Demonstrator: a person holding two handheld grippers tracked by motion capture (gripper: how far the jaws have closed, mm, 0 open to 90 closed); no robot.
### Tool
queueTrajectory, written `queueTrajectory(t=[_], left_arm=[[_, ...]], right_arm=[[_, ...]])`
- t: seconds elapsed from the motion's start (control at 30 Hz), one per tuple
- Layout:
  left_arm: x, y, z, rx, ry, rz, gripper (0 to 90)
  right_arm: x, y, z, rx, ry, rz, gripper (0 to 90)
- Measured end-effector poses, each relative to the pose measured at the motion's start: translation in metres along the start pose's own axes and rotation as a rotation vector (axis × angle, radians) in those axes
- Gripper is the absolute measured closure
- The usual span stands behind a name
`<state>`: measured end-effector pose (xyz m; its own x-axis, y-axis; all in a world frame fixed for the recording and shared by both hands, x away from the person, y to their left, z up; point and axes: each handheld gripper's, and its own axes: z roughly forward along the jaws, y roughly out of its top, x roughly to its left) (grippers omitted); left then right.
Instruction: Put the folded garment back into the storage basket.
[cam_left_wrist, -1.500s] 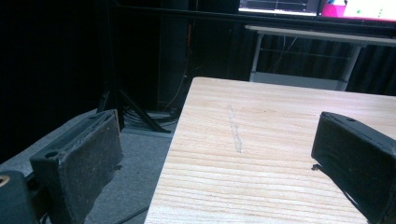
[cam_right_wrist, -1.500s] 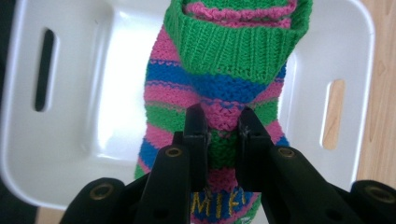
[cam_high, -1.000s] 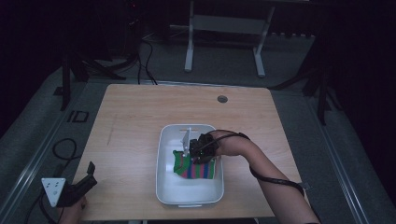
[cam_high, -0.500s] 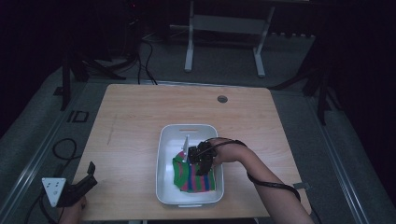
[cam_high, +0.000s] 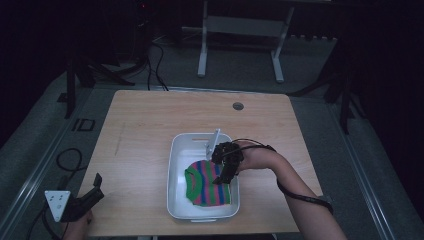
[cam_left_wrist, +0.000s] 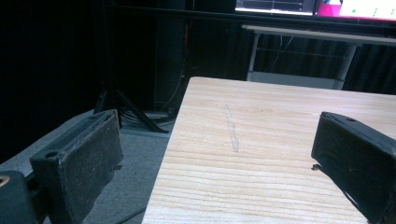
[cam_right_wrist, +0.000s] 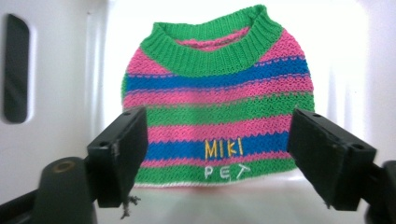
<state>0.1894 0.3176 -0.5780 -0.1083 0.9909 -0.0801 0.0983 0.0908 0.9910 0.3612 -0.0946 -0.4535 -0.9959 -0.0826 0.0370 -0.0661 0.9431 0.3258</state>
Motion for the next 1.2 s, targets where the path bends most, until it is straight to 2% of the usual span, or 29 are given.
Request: queueTrajectory(t=[0.13, 0.2, 0.3, 0.4, 0.43, 0.63, 0.73, 0.93, 1.2], left_arm=[[0.0, 0.0, 0.0, -0.001, 0.001, 0.0, 2.2], [0.0, 0.0, 0.0, -0.001, 0.003, 0.001, 2.2], [0.0, 0.0, 0.0, -0.002, 0.003, 0.002, 2.2], [0.0, 0.0, 0.0, -0.002, 0.005, 0.002, 2.2], [0.0, 0.0, 0.0, -0.002, 0.005, 0.002, 2.2], [0.0, 0.0, 0.0, 0.0, 0.004, 0.001, 2.2], [0.0, 0.0, 0.0, 0.0, 0.004, 0.001, 2.2], [0.0, 0.0, 0.0, -0.001, 0.004, 0.001, 2.2], [-0.001, 0.0, 0.0, -0.002, 0.005, 0.002, 2.2]], right_arm=[[0.003, -0.002, -0.011, -0.035, -0.005, 0.006, 13.4], [0.005, -0.004, -0.018, -0.046, -0.03, -0.002, 12.8], [0.004, -0.009, -0.033, -0.098, -0.055, 0.046, 13.2], [0.003, -0.017, -0.045, -0.136, -0.092, 0.063, 13.7], [0.003, -0.022, -0.05, -0.154, -0.117, 0.062, 13.7], [0.0, -0.041, -0.064, -0.176, -0.174, 0.109, 13.9], [-0.002, -0.058, -0.072, -0.196, -0.219, 0.158, 14.1], [-0.004, -0.088, -0.076, -0.233, -0.257, 0.222, 14.2], [-0.004, -0.128, -0.066, -0.304, -0.282, 0.302, 14.2]])
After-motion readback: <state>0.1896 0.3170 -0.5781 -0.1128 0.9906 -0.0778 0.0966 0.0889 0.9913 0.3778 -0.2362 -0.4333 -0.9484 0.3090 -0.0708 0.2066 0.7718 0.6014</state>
